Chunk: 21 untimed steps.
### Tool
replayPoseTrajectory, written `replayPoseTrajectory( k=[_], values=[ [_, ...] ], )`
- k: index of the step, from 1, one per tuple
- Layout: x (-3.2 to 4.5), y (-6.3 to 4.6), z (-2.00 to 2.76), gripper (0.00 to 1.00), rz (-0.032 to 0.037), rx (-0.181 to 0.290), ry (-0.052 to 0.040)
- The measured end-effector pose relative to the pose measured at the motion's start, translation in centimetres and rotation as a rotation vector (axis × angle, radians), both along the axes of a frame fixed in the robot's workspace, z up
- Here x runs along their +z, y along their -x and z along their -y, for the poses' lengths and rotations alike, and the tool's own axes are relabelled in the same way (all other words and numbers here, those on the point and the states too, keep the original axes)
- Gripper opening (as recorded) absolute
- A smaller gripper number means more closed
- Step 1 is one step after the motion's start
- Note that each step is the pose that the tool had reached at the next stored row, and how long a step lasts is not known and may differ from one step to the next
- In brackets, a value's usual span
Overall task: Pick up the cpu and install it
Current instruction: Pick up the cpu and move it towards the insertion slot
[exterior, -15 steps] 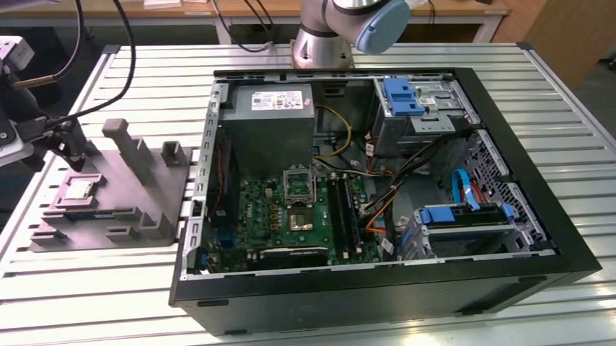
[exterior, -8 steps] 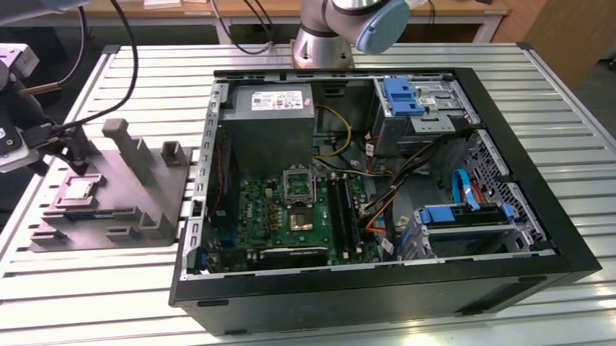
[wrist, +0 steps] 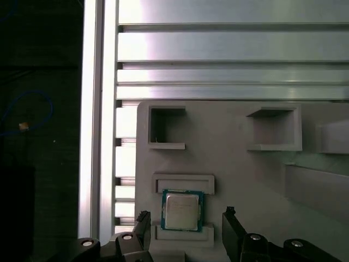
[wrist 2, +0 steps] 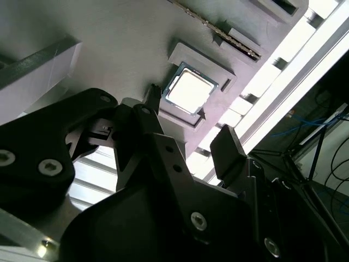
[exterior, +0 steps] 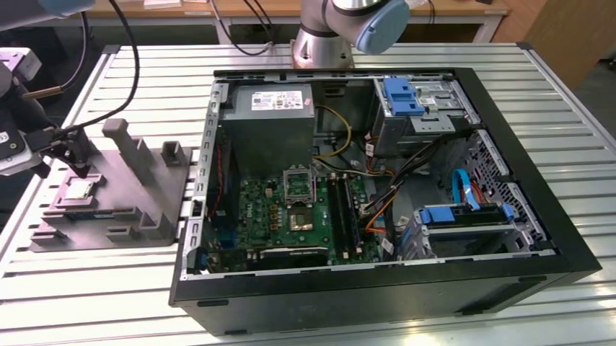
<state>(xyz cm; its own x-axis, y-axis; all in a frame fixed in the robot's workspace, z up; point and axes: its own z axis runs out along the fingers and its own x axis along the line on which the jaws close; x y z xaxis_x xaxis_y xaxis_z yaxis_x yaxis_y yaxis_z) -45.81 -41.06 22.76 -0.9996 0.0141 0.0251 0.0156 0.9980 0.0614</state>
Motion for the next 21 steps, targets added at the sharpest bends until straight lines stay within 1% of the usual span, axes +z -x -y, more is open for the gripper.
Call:
replayPoseTrajectory(
  k=[5,8,12,21],
  values=[
    [-0.02,0.0,0.00,0.63,0.0001,0.000,0.0009],
    [-0.18,0.0,0.01,0.63,0.0001,0.000,0.0012],
    [-0.47,0.0,0.05,0.63,-0.0009,0.000,0.0014],
    [-1.24,0.0,0.32,0.63,-0.0015,0.000,0.0013]
  ],
)
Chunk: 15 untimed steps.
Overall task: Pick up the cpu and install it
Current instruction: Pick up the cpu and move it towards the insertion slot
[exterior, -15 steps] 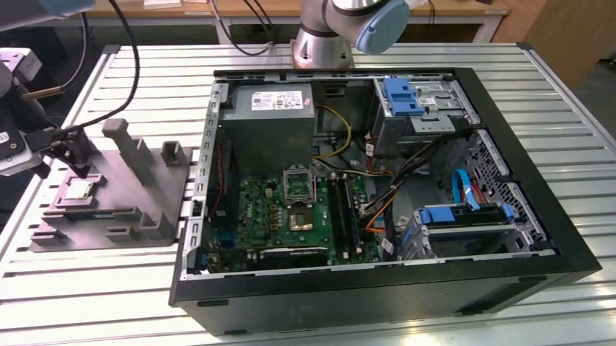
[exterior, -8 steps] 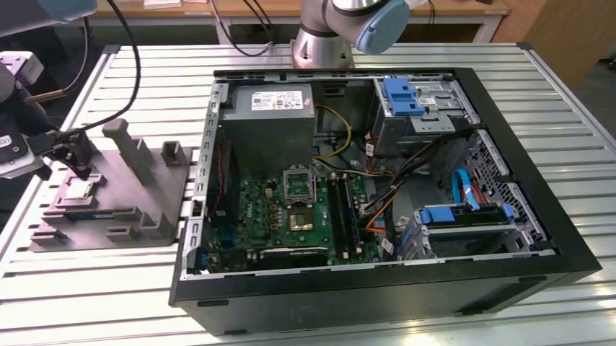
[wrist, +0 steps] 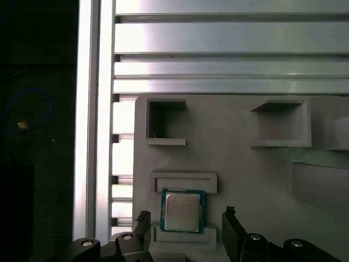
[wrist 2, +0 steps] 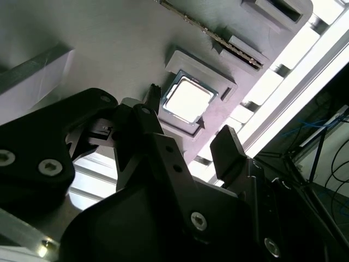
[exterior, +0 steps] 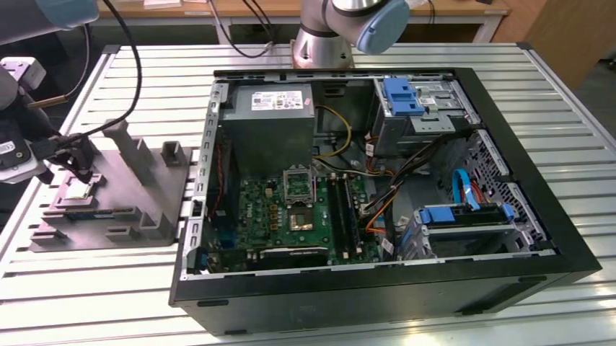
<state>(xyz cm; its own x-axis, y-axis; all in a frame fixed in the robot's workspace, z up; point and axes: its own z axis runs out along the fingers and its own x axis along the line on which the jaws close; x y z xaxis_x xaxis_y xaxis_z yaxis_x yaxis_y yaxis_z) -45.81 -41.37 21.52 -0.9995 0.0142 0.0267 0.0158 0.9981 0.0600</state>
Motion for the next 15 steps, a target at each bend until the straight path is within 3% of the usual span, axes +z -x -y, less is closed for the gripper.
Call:
replayPoseTrajectory(
  k=[15],
  values=[
    [-1.13,0.0,0.02,0.63,-0.0054,0.000,0.0001]
  ],
)
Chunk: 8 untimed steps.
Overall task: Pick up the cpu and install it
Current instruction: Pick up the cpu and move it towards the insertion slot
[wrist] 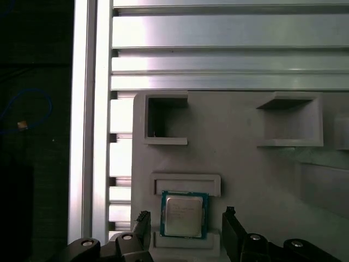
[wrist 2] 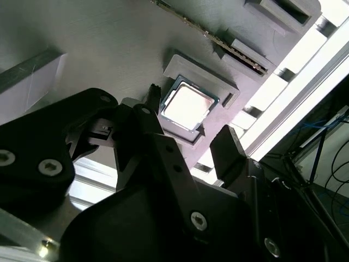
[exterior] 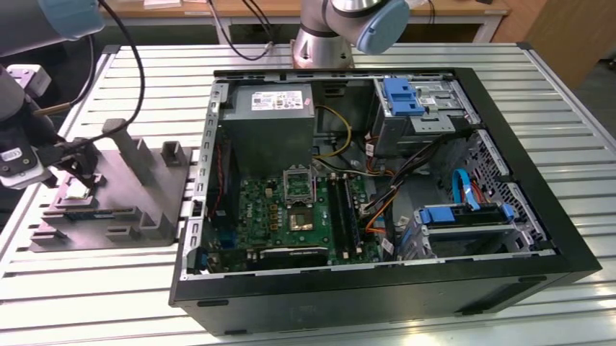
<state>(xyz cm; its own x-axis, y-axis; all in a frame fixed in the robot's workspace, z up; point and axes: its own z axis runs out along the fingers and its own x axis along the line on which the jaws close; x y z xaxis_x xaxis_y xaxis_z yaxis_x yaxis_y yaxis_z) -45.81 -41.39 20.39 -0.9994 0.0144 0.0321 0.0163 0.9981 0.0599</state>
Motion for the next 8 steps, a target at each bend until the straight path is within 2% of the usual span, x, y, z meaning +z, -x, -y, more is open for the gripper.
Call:
replayPoseTrajectory(
  k=[3,4,8],
  values=[
    [-0.16,0.00,0.00,0.64,-0.0028,0.000,-0.0001],
    [-0.24,0.00,0.00,0.71,-0.0045,0.000,-0.0001],
    [-0.63,0.00,0.00,0.71,-0.0112,0.000,0.0000]
  ],
)
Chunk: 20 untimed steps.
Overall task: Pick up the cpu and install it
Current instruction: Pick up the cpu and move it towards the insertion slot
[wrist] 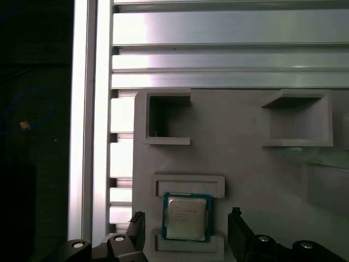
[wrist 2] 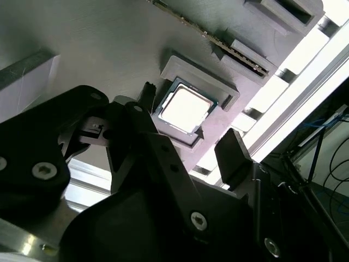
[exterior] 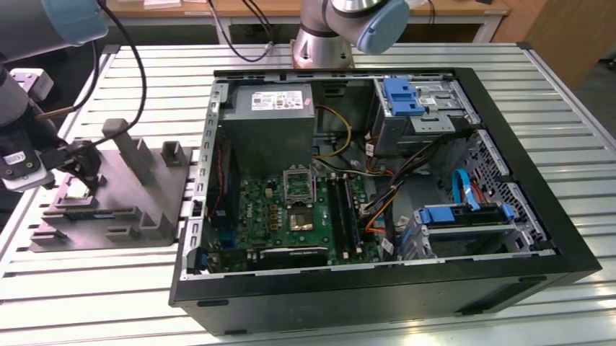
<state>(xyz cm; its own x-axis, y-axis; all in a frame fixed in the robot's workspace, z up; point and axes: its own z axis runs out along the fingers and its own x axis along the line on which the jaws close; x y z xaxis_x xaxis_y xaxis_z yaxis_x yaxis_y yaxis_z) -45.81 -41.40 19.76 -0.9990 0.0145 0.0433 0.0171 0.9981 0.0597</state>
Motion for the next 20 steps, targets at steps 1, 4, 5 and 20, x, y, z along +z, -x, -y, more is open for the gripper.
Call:
replayPoseTrajectory(
  k=[1,4,5,20],
  values=[
    [-0.08,0.00,0.00,0.71,-0.0015,0.000,0.0000],
    [-0.31,0.00,-0.01,0.71,-0.0057,-0.004,0.0001],
    [-0.39,0.00,-0.01,0.71,-0.0063,-0.005,0.0000],
    [-0.90,-0.03,-0.41,0.71,-0.0136,-0.005,0.0091]
  ],
)
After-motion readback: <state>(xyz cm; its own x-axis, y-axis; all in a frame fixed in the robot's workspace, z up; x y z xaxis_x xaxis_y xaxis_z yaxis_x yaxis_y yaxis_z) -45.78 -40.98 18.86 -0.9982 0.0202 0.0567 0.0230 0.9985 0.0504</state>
